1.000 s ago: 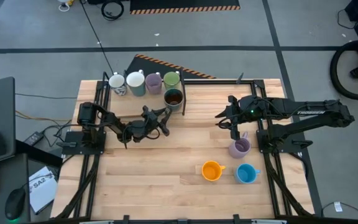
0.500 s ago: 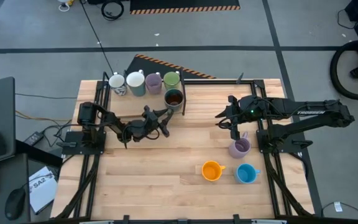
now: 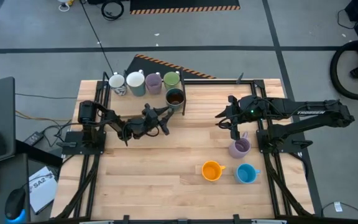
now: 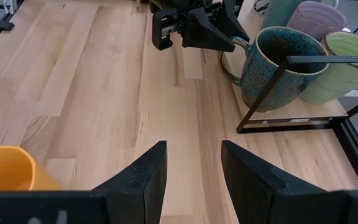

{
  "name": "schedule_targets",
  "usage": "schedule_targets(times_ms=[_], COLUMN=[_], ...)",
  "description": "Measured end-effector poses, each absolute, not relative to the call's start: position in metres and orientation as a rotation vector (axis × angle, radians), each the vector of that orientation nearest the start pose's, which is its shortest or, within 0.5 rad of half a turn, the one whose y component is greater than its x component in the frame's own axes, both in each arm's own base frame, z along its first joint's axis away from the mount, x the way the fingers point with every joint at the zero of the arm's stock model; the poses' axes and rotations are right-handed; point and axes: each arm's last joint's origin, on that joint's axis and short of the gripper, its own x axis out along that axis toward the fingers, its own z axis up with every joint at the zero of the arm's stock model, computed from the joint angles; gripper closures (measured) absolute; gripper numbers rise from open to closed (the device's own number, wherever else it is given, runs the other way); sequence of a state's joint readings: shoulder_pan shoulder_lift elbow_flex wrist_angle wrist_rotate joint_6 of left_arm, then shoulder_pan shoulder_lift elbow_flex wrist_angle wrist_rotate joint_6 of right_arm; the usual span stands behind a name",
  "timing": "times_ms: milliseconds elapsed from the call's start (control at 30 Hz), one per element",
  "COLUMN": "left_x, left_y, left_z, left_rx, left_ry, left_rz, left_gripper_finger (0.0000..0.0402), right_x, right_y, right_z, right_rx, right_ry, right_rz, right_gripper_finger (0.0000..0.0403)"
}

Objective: Place coffee mugs
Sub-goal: Put the dark blue patterned mug on the shelf

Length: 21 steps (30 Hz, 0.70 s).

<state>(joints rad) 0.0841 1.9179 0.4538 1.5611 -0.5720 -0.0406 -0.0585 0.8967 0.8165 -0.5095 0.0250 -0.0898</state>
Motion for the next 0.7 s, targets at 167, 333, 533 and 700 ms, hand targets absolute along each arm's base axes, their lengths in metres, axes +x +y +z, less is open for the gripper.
schedule_targets(times_ms=[167,333,533,700], left_x=[0.285,0.285,0.285,0.286], left_y=[0.037,0.037,0.035,0.033], left_z=[0.123,0.123,0.123,0.123], left_rx=[-0.061,-0.061,-0.058,-0.049], left_ry=[-0.101,-0.1,-0.099,-0.094], left_rz=[0.644,0.645,0.642,0.632], left_gripper_finger=[0.0242,0.0242,0.0242,0.0242], right_x=[0.184,0.194,0.228,0.248], right_y=[-0.011,-0.016,-0.028,-0.055], right_z=[0.296,0.292,0.275,0.255], right_rx=[-0.078,-0.111,-0.127,-0.092], right_ry=[0.593,0.599,0.608,0.648], right_rz=[-0.054,-0.111,-0.127,-0.181], right_gripper_finger=[0.0245,0.0245,0.0245,0.0245])
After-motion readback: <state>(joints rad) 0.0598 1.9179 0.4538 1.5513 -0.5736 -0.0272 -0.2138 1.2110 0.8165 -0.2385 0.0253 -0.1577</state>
